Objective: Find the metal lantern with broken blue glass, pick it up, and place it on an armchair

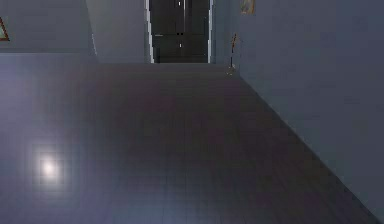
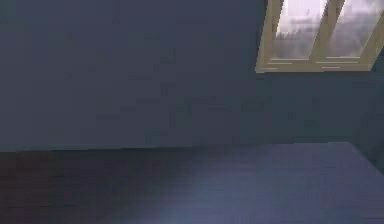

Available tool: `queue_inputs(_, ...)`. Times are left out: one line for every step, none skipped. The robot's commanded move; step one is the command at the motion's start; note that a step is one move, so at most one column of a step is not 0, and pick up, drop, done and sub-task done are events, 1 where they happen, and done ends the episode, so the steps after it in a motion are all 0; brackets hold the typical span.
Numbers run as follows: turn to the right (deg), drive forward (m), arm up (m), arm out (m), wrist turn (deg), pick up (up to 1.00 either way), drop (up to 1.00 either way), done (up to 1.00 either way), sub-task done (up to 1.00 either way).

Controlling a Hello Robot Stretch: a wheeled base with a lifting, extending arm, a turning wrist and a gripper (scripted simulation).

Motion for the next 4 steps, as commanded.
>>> queue_inputs(0.0, 0.65, 0.0, 0.0, 0.0, 0.0, 0.0, 0.0, 0.0)
queue_inputs(-30.0, 0.0, 0.0, 0.0, 0.0, 0.0, 0.0, 0.0, 0.0)
queue_inputs(0.0, 1.0, 0.0, 0.0, 0.0, 0.0, 0.0, 0.0, 0.0)
queue_inputs(0.0, 1.0, 0.0, 0.0, 0.0, 0.0, 0.0, 0.0, 0.0)
